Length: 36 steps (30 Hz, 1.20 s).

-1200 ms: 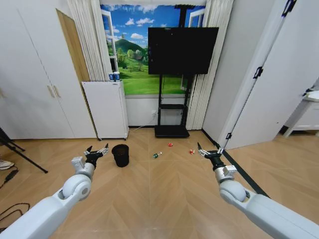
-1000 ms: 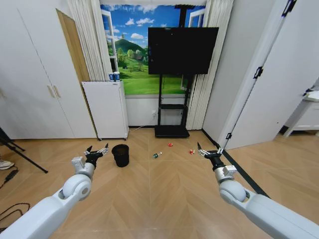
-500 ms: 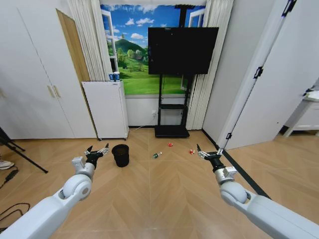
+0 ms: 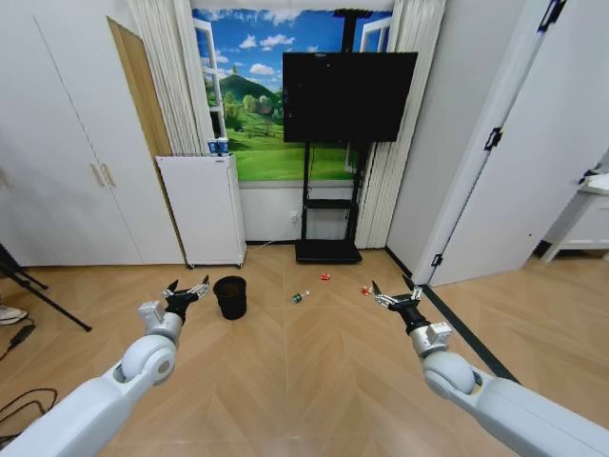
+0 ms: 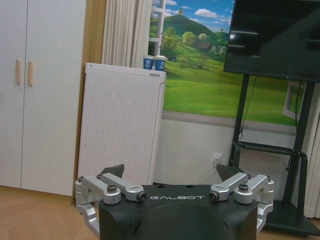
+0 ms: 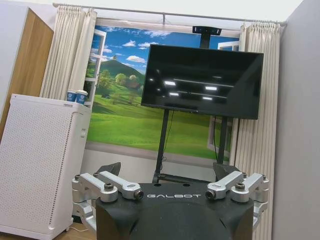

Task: Pick up the trash bin and place the garbage on the floor into it.

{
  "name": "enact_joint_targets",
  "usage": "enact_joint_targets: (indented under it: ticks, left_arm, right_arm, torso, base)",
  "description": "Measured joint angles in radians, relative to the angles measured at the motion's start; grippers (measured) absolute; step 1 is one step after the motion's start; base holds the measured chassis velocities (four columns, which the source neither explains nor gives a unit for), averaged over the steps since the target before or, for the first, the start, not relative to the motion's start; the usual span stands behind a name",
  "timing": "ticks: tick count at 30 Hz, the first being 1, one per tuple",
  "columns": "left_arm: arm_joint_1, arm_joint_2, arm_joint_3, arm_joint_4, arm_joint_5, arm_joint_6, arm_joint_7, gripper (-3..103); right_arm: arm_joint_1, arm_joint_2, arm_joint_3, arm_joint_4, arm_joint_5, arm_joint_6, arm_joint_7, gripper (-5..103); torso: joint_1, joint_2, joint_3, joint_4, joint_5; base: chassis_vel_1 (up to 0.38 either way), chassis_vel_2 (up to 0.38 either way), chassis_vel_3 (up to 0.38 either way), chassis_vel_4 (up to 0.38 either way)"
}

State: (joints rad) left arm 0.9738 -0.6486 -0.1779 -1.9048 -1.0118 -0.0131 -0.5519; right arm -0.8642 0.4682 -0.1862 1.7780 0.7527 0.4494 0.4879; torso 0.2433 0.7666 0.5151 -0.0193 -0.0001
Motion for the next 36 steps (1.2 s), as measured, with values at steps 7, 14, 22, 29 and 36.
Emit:
enact_joint_targets:
  ticks: [7, 14, 22, 29, 36]
  left_arm:
    - [0.006, -0.007, -0.001, -0.004, 0.006, 0.001, -0.002, 100]
    - [0.007, -0.013, 0.001, -0.004, 0.010, 0.002, -0.005, 100]
    - [0.008, -0.016, 0.001, -0.004, 0.011, 0.002, -0.005, 100]
    - [0.008, -0.017, 0.001, -0.002, 0.011, 0.002, -0.005, 100]
    - [0.010, -0.022, 0.000, -0.001, 0.012, 0.002, -0.004, 100]
  right_arm:
    - [-0.009, 0.000, 0.000, -0.001, -0.008, 0.014, -0.007, 100]
    - [-0.015, 0.000, 0.000, 0.002, -0.014, 0.021, -0.010, 100]
    - [-0.014, 0.004, -0.004, 0.004, -0.017, 0.028, -0.018, 100]
    - [-0.015, 0.007, -0.007, 0.003, -0.018, 0.031, -0.024, 100]
    - [-0.022, 0.012, -0.009, -0.003, -0.024, 0.038, -0.029, 100]
  torso:
    - [0.000, 0.000, 0.000, -0.0001, 0.0002]
    - [0.000, 0.000, 0.000, 0.0002, 0.0001]
    - [0.000, 0.000, 0.000, -0.0001, -0.0006]
    - [0.001, 0.000, 0.000, -0.0003, -0.0019]
    - [0.001, 0.000, 0.000, -0.0003, 0.0008]
  base:
    - [-0.123, 0.117, 0.146, -0.130]
    - [-0.203, 0.224, 0.232, -0.220]
    - [-0.296, 0.295, 0.289, -0.304]
    - [-0.333, 0.398, 0.327, -0.397]
    - [-0.301, 0.427, 0.303, -0.434]
